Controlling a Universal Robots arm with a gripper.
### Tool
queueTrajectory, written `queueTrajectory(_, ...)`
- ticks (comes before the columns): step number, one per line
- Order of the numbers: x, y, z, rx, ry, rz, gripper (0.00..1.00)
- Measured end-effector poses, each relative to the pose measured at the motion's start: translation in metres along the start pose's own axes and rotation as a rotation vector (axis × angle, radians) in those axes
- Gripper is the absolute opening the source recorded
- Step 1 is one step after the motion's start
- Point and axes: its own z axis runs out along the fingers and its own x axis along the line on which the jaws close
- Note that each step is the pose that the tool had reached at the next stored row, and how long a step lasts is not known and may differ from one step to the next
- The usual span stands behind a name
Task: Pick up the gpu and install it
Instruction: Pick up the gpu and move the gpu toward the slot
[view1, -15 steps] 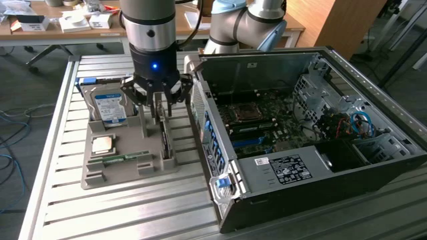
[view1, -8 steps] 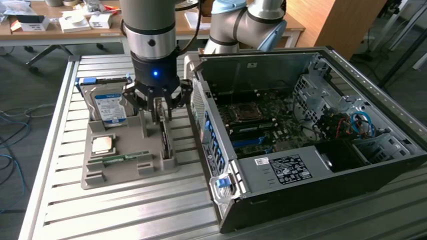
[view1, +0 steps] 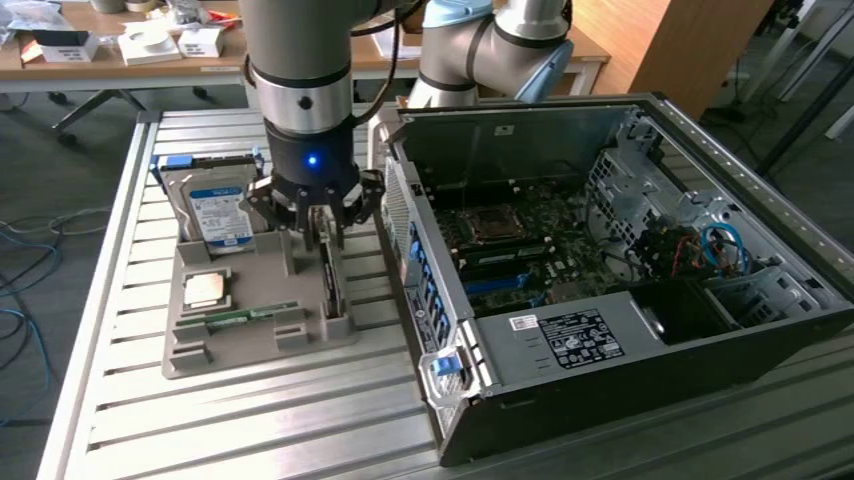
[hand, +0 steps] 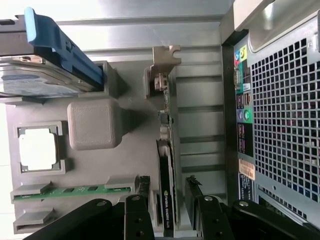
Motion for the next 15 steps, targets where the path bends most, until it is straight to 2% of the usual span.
queueTrajectory(3, 0.0001, -0.0002, 0.0038, 0.0000, -0.0001, 0.000, 0.42)
queueTrajectory(10, -0.0016, -0.0011, 0.0046, 0.0000, 0.0002, 0.000, 0.42)
queueTrajectory(15, -0.0024, -0.0043, 0.0103, 0.0000, 0.0002, 0.000, 0.42)
